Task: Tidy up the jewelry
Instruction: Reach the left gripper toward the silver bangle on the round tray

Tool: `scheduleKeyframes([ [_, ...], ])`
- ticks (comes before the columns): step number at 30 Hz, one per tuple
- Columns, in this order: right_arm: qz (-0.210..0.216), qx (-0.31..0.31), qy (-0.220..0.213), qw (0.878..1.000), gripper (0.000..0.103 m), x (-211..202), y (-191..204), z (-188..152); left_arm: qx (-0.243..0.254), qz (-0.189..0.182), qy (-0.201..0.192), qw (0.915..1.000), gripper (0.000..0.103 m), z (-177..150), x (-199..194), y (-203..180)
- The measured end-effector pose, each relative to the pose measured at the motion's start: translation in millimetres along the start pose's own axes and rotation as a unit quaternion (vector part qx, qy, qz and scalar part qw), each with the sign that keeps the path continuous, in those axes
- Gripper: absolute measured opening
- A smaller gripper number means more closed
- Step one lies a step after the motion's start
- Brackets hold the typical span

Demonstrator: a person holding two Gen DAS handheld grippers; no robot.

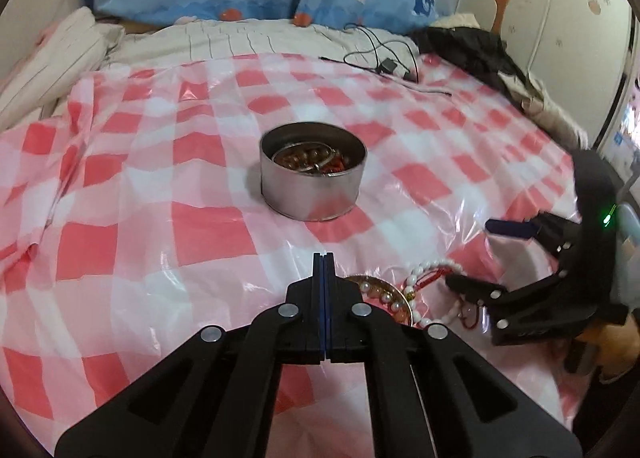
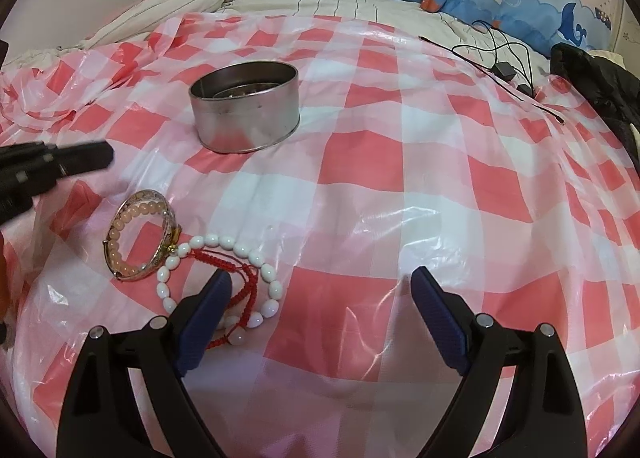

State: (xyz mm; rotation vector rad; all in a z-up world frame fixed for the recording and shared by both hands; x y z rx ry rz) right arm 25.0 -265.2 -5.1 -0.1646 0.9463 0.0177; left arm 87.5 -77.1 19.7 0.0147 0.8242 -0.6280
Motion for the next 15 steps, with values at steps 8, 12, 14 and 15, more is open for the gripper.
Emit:
scheduleKeyframes([
  [8,0.008,-0.002,0.001,1.0,0.087,0,2,-2,0.04,0.023,0.049,0.9977,0.031,-19,34,-14],
  [12,0.01,-0.005,0.001,1.0,0.087,0,4,-2,0.036,0.028,0.053,0.9975,0.032,-21,38,-12],
  [14,0.01,-0.005,0.002,1.0,0.087,0,4,-2,0.027,0.024,0.053,0.998,0.025,-21,37,-9],
  [15,0.01,-0.005,0.002,1.0,0.087,0,4,-2,0.025,0.022,0.057,0.9979,0.011,-22,38,-9],
])
Point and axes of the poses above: each gripper's, at about its wrist camera, not at the fingertips, and x roughly the way its jaws point, y to its left, z to its top, the point moved 5 cm from there along x, roughly the way its jaws point, and after that the axes turned 4 degrees about -z, right-handed, at the moved point
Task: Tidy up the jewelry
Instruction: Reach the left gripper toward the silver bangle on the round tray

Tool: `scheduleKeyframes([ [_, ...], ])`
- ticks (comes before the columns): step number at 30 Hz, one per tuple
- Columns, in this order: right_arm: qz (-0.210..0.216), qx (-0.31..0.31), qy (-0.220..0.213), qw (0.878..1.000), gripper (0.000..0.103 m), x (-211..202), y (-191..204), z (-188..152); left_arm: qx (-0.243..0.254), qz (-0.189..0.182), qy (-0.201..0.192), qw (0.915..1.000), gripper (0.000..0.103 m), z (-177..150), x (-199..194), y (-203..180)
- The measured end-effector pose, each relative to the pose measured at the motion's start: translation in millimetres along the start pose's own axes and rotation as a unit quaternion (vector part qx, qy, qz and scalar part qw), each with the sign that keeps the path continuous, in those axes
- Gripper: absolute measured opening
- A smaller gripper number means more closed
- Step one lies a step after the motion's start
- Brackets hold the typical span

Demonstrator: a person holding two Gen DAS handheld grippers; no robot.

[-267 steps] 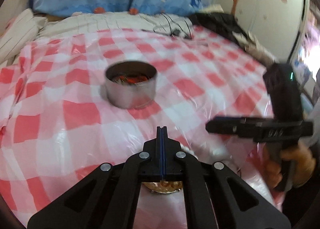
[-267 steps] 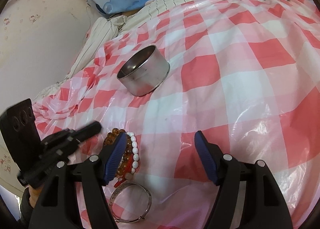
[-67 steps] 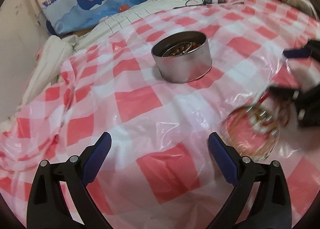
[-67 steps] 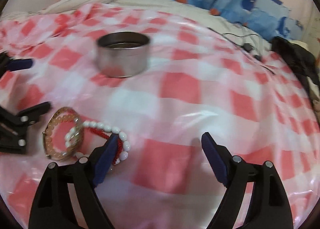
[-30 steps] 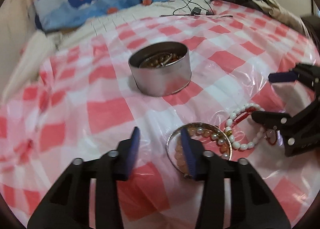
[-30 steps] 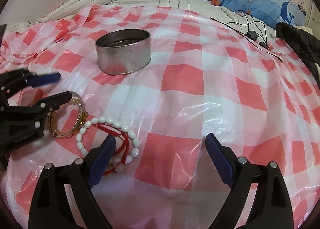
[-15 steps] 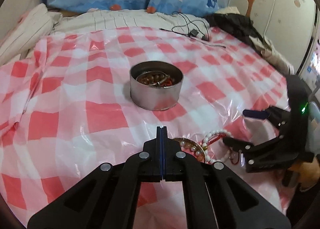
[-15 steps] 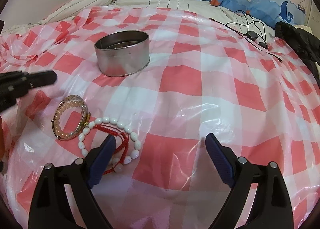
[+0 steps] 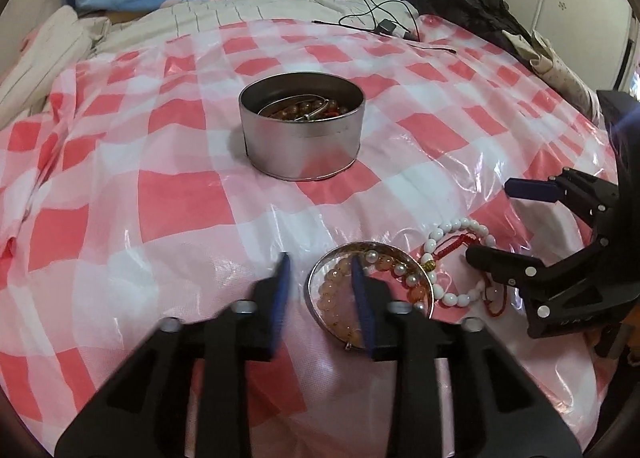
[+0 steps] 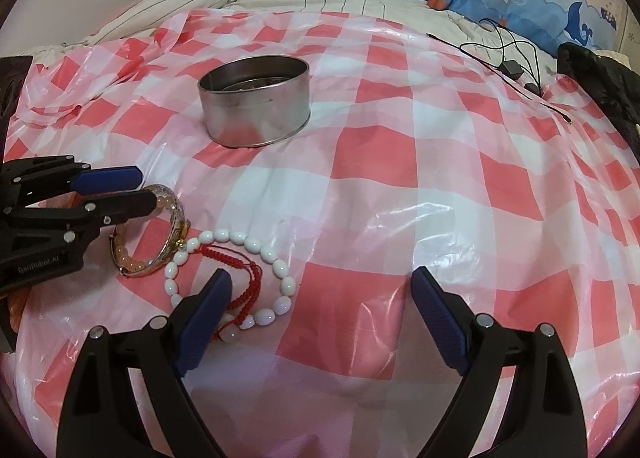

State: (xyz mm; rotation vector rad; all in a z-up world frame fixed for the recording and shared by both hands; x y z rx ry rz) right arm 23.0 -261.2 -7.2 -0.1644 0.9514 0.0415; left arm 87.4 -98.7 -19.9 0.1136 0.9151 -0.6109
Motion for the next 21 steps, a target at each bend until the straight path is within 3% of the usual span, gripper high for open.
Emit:
scheduleKeyframes([
  [4,0.0,-0.001,0.001,1.0,0.087,1,0,-1,0.01,-0.008,0.01,0.9999,0.001,-1,-2,-6],
  [10,0.001,0.0,0.001,1.0,0.087,1,0,-1,-0.025,-0.052,-0.032,0.9978,0.001,15,-37,3],
  [13,0.0,0.0,0.002,1.0,0.087,2,0,-1,-0.035,-0.057,-0.034,0.9972,0.001,16,-39,10],
  [15,0.0,0.0,0.001,1.0,0.087,1,-1,0,-0.033,-0.045,-0.025,0.9981,0.002,15,-35,12],
  [19,0.0,0.004,-0.003,1.0,0.087,-1,-3,1,-0.014,0.023,-0.007,0.9996,0.0,12,-33,23],
  [21,0.001,0.004,-0.006,1.0,0.087,-3,-4,1,-0.013,0.039,-0.002,0.9992,0.0,10,-34,29],
])
Point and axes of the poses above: each gripper's, at about its wrist camera, not at the fingertips, and x roughly the way its jaws point, y to its left, z to its top, the point moved 5 cm from there along x, roughly the way its jaws point, and after that the axes turned 4 degrees about -z, right-handed, at the moved point
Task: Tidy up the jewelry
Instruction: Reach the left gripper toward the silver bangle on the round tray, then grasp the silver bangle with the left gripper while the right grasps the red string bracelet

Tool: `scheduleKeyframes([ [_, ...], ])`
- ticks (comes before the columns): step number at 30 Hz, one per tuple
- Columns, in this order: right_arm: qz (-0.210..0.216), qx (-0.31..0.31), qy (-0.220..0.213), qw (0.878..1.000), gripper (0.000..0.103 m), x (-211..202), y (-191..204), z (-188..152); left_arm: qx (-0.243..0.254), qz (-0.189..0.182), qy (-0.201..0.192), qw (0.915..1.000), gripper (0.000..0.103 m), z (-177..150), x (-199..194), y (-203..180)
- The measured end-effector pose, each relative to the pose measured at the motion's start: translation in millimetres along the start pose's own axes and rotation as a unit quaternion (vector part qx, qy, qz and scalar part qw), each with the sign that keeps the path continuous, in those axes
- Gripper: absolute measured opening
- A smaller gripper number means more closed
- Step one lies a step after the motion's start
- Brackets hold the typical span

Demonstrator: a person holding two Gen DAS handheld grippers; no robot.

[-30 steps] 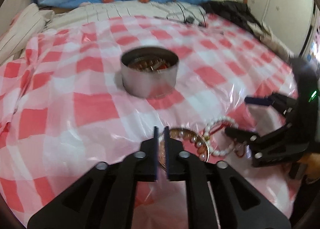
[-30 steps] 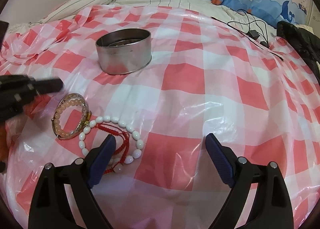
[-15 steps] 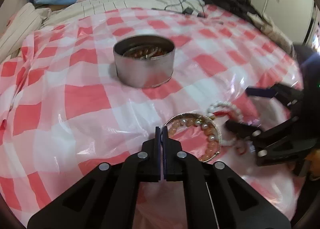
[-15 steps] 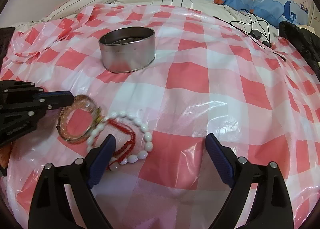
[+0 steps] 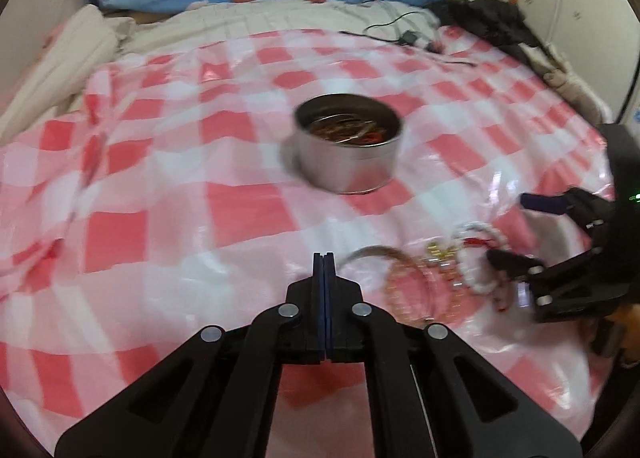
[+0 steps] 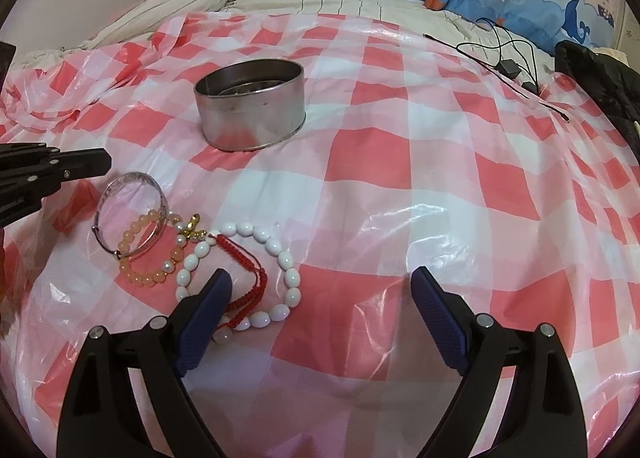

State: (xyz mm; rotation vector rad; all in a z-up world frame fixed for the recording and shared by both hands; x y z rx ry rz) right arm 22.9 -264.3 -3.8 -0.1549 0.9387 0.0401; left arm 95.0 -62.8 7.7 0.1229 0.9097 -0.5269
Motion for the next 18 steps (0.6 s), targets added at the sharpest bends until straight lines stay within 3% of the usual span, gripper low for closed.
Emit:
scheduleKeyframes([
  [5,0.001,0.008,-0.009,1.0,0.087,-5,-5,2,0.011,-0.007,-0.006,0.9999,0.001,0,3,-4],
  [8,0.014,0.015,-0.021,1.0,0.087,-12,-8,4,0.026,-0.004,-0.009,0.9996,0.019,0,5,-13],
  [9,0.026,0.012,-0.028,0.999,0.086,-16,-5,5,0.032,-0.001,-0.006,0.9995,0.029,-2,8,-16],
  [11,0.049,0.0,-0.035,0.998,0.077,-20,3,6,0.042,0.008,0.005,0.9991,0.033,-6,15,-19],
  [15,0.076,-0.023,0.007,0.997,0.046,-5,19,-3,0.049,0.017,0.024,0.9984,0.033,-12,27,-23],
  [18,0.082,-0.019,0.013,0.996,0.043,-1,19,-5,0.05,0.017,0.025,0.9983,0.035,-14,27,-23],
])
Point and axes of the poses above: each gripper's, at about its wrist camera, not at the fingertips, and x roughly the way its jaws point, y to its left, z to its top, the point moved 5 cm from there along x, roughly the way its jaws point, and after that the axes turned 4 degrees about -z, right-handed, at the moved point
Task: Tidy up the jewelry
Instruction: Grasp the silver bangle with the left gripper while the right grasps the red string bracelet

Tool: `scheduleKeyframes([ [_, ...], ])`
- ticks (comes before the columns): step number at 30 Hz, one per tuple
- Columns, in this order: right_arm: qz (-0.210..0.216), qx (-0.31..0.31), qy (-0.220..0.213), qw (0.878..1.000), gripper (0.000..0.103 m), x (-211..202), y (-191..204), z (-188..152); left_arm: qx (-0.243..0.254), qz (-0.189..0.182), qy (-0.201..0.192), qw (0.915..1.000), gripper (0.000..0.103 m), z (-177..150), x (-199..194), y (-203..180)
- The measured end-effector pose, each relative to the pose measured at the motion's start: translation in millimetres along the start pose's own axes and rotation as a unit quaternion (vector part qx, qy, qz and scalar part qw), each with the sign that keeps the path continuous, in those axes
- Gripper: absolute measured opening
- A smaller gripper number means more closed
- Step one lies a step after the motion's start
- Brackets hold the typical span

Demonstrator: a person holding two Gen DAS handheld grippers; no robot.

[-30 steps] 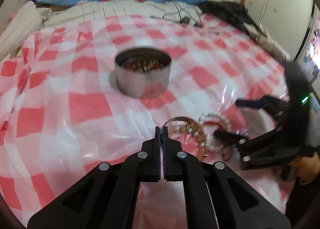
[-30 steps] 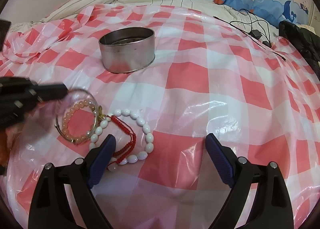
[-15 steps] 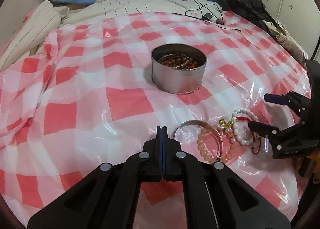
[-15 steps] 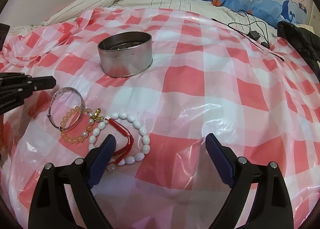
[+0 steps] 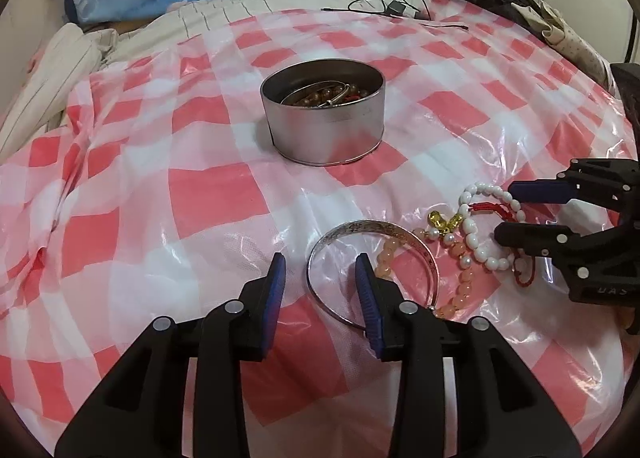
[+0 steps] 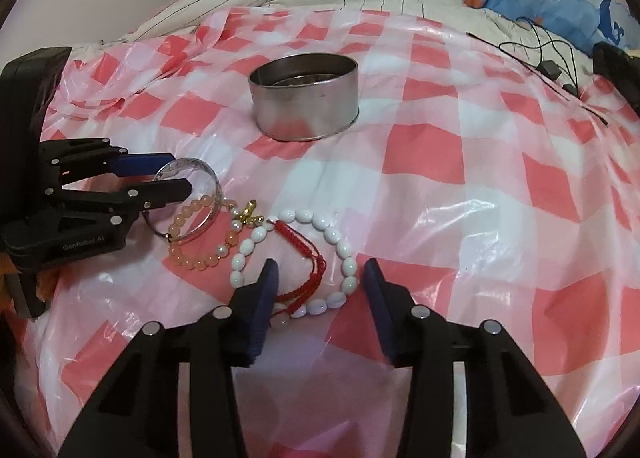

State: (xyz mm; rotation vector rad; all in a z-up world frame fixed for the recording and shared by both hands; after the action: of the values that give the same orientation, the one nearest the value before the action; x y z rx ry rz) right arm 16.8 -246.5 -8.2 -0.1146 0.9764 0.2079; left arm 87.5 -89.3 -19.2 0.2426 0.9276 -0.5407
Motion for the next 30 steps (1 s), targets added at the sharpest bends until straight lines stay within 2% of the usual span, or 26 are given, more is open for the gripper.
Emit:
scheduleKeyframes([
  [2,-0.004,-0.006,0.001,1.0,0.041,2,1,-2,0.003,0.002,0.002,1.0,0.036,-1,1,-1],
  [4,-0.018,-0.033,-0.005,0.999,0.027,1,9,-2,0.006,0.007,0.002,1.0,0.036,-2,1,-2],
  [5,-0.025,-0.045,-0.008,0.999,0.023,0,11,-3,0.008,0.008,0.002,0.9999,0.036,-2,1,-3],
  [6,-0.033,-0.057,-0.011,0.998,0.014,0,14,-3,0.007,0.01,0.003,0.9999,0.03,-2,1,-3],
  [7,-0.038,-0.064,-0.014,0.997,0.01,-1,15,-3,0.006,0.008,0.005,0.9999,0.014,-2,1,-3],
  [9,-0.037,-0.059,-0.015,0.997,0.009,-2,12,-3,0.007,0.003,0.007,1.0,0.006,-2,0,-4],
  [11,-0.021,-0.038,-0.013,0.999,0.009,-5,4,-1,0.009,0.0,0.006,0.9999,0.005,0,-2,-5],
  [12,-0.014,-0.027,-0.012,0.999,0.01,-6,1,1,0.007,-0.002,0.005,1.0,0.005,1,-3,-5],
  [13,-0.009,-0.017,-0.014,1.0,0.021,-9,-3,2,0.005,-0.002,0.004,1.0,0.005,1,-3,-4],
  [15,-0.007,-0.013,-0.027,1.0,0.048,-17,-5,5,0.004,-0.002,0.004,1.0,0.005,0,-3,-3],
  [17,0.009,-0.018,-0.026,0.999,0.048,-22,-3,5,0.003,-0.002,0.005,1.0,0.005,0,-2,-3],
  [23,0.006,-0.031,-0.01,0.999,0.048,-9,5,1,0.001,-0.002,0.007,1.0,0.005,0,0,-2],
  [24,0.007,-0.038,-0.005,0.999,0.042,-7,8,0,0.001,-0.002,0.007,1.0,0.005,0,0,-2],
  [25,0.007,-0.038,-0.005,0.999,0.025,-7,8,0,0.0,-0.002,0.007,1.0,0.005,0,0,-2],
  [27,0.006,-0.04,0.006,0.999,0.011,-4,8,-3,0.0,-0.002,0.007,1.0,0.005,0,0,-2],
  [30,0.015,-0.017,-0.006,1.0,0.009,-11,-1,0,0.0,-0.002,0.007,1.0,0.005,0,1,-2],
])
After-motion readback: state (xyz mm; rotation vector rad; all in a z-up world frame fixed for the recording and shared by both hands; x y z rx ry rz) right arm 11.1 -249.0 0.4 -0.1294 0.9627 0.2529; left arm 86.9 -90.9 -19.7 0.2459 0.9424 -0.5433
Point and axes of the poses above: each gripper's, at about its wrist camera, not at the fingertips, and x roughly the way its jaws point, y to its left, z to its top, the point moved 5 cm from there along x, roughly the way its jaws point, and after that the axes turned 4 degrees about -z, right-handed, at the moved point
